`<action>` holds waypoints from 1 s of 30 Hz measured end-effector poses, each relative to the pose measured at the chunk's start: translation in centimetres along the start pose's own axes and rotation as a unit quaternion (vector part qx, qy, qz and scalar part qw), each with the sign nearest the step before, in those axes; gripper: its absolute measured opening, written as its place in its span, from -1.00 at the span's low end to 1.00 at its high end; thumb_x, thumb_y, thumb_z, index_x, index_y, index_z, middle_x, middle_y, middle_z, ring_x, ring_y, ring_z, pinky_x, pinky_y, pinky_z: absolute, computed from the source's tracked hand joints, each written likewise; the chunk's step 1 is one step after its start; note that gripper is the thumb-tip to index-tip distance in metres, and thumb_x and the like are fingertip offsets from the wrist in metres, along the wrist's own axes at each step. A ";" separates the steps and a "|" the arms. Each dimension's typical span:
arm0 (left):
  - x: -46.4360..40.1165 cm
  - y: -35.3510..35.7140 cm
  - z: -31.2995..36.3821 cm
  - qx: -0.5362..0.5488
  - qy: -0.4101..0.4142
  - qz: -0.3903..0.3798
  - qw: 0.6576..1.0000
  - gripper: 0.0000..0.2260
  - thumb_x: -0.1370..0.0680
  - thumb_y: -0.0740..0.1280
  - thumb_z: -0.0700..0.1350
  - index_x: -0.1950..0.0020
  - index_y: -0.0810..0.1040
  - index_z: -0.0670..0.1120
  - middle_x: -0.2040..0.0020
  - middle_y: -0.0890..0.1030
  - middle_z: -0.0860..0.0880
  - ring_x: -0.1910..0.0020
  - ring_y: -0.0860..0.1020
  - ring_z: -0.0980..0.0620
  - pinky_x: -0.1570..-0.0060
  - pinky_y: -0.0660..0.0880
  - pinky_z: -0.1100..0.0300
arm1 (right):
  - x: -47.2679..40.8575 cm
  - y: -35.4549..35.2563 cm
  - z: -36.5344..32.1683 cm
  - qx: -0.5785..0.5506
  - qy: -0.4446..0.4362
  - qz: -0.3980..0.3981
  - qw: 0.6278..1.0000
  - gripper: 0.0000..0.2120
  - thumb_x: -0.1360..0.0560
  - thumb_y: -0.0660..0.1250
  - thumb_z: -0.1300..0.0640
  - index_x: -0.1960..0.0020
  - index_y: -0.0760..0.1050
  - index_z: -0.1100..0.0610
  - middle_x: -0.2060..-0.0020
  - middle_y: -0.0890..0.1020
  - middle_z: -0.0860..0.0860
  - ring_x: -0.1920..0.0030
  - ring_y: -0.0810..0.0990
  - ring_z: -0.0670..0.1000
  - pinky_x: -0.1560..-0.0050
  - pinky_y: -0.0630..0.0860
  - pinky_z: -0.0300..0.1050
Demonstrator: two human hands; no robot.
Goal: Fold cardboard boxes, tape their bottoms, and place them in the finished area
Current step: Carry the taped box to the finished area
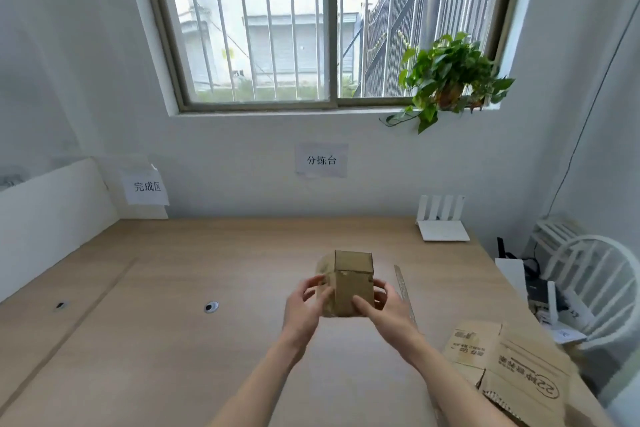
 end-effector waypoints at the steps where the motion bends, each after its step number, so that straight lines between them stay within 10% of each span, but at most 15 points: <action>1: -0.1 -0.3 1.2 -0.013 0.003 0.002 1.000 -0.42 -0.43 0.58 0.07 -0.40 0.48 0.06 -0.32 0.51 0.11 -0.36 0.46 0.07 -0.28 0.50 0.09 | 0.1 -0.4 -1.4 -0.004 -0.012 -0.014 1.000 -0.40 -0.49 0.52 0.06 -0.43 0.33 0.04 -0.12 0.66 -0.03 -0.11 0.66 -0.05 -0.13 0.60 -0.14; 3: 0.0 -0.7 2.8 -0.025 -0.019 -0.014 0.999 0.02 -0.25 0.65 0.19 -0.59 0.22 0.11 -0.35 0.34 0.11 -0.41 0.35 0.07 -0.39 0.39 -0.03 | 0.3 -1.0 -3.9 -0.006 -0.037 -0.047 0.998 -0.30 -0.49 0.52 0.14 -0.50 0.24 -0.07 -0.14 0.67 -0.04 -0.11 0.68 -0.05 -0.15 0.61 -0.09; 6: 0.0 -1.1 4.7 -0.014 -0.026 -0.055 0.998 0.20 -0.10 0.71 0.24 -0.61 0.13 0.21 -0.28 0.59 0.09 -0.21 0.59 0.10 -0.03 0.55 0.14 | 0.9 -1.0 -7.9 0.032 -0.104 -0.069 0.992 -0.05 -0.47 0.51 0.26 -0.54 0.04 -0.37 -0.26 0.57 -0.16 -0.09 0.69 -0.09 -0.12 0.64 -0.07; 12: 0.6 -6.0 10.1 -0.027 0.099 -0.018 0.995 -0.30 -0.25 0.72 -0.11 -0.15 0.46 0.44 0.01 0.71 0.19 0.02 0.67 0.24 0.16 0.56 0.39 | 1.8 3.5 -15.0 0.153 -0.192 -0.095 0.965 -0.15 -0.40 0.44 0.10 -0.47 0.14 -0.49 -0.36 0.37 -0.15 -0.27 0.51 -0.07 -0.21 0.57 -0.16; 15: 1.0 -9.7 11.8 -0.042 0.125 0.004 0.991 -0.33 -0.27 0.71 -0.14 -0.26 0.51 0.19 0.00 0.72 0.15 0.01 0.68 0.17 0.13 0.59 0.30 | 1.6 7.1 -16.9 0.177 -0.190 -0.105 0.960 -0.16 -0.37 0.52 -0.22 -0.55 0.21 -0.27 -0.33 0.34 -0.07 -0.33 0.40 -0.03 -0.31 0.43 -0.14; 23: 3.4 -25.5 13.5 -0.082 0.134 0.099 0.983 -0.39 -0.20 0.67 0.10 -0.18 0.50 0.20 0.05 0.69 0.27 0.03 0.64 0.30 0.16 0.56 0.38 | 2.4 21.2 -21.9 0.214 -0.258 -0.111 0.936 -0.25 -0.43 0.56 0.05 -0.54 0.31 -0.13 -0.28 0.43 -0.01 -0.29 0.46 0.00 -0.31 0.50 -0.12; 30: 6.8 -43.7 12.5 -0.237 0.065 0.162 0.956 -0.14 -0.34 0.55 0.30 -0.55 0.30 0.10 -0.44 0.41 0.09 -0.42 0.38 0.02 -0.38 0.40 -0.02 | 4.6 37.8 -25.0 0.250 -0.297 -0.151 0.909 -0.32 -0.46 0.45 0.08 -0.50 0.30 -0.24 -0.33 0.39 0.00 -0.29 0.48 0.06 -0.27 0.47 -0.16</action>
Point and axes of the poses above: each hand's wrist, its own x-axis away from the middle knuckle, its own y-axis out of the palm, z = x × y, the point moved 10 cm from there along -x, towards the middle knuckle
